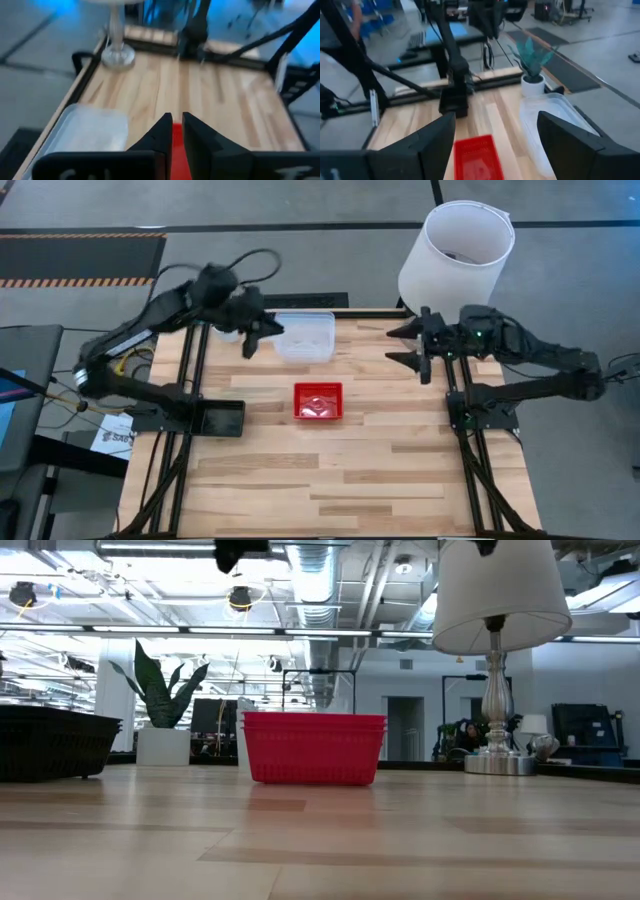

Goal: Stack baskets by color
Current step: Return to Home Position

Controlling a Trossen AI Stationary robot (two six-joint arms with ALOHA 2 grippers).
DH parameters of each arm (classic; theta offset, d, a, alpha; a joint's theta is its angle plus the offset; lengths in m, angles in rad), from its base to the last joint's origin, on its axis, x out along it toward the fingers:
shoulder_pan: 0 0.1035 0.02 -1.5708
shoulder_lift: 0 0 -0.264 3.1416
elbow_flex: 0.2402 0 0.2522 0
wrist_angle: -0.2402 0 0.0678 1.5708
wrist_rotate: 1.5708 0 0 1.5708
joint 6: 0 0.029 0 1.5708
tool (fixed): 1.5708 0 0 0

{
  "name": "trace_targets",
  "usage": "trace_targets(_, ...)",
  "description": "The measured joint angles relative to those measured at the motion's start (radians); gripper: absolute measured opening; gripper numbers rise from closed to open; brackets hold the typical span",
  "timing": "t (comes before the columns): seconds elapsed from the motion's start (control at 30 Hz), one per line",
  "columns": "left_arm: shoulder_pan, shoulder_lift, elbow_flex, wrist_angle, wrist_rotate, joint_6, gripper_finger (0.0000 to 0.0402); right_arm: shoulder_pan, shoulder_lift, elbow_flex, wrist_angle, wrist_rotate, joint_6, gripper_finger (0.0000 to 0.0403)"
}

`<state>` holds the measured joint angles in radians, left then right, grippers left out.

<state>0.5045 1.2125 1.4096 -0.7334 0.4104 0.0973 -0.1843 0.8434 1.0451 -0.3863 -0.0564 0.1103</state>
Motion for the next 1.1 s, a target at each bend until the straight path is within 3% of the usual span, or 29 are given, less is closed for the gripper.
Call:
trace_targets(0.27,0.001,-0.347,-0.471,0.502,0.028,-0.171,0.0027,-0.064,-0.125,-0.167,0.049,-0.005,0.076,0.0297)
trace_targets(0.47,0.003,-0.503,-0.713,0.798,0.022,-0.309,0.0027,-0.088,-0.289,-0.283,0.069,-0.005,0.097,0.0236)
trace_targets(0.57,0.003,-0.534,-0.804,0.911,0.021,-0.369,0.0027,-0.094,-0.367,-0.366,0.114,-0.005,0.121,0.0179)
trace_targets(0.77,-0.019,-0.539,-0.954,1.047,-0.013,-0.433,0.0027,-0.092,-0.456,-0.515,0.157,-0.058,0.161,0.0027)
trace_targets(0.97,-0.066,-0.555,-1.056,1.137,-0.099,-0.451,0.0027,-0.091,-0.552,-0.584,0.061,-0.109,0.189,0.0009)
trace_targets(1.1,-0.131,-0.559,-1.142,1.272,-0.175,-0.502,0.0027,-0.091,-0.701,-0.663,0.093,-0.047,0.208,0.0007)
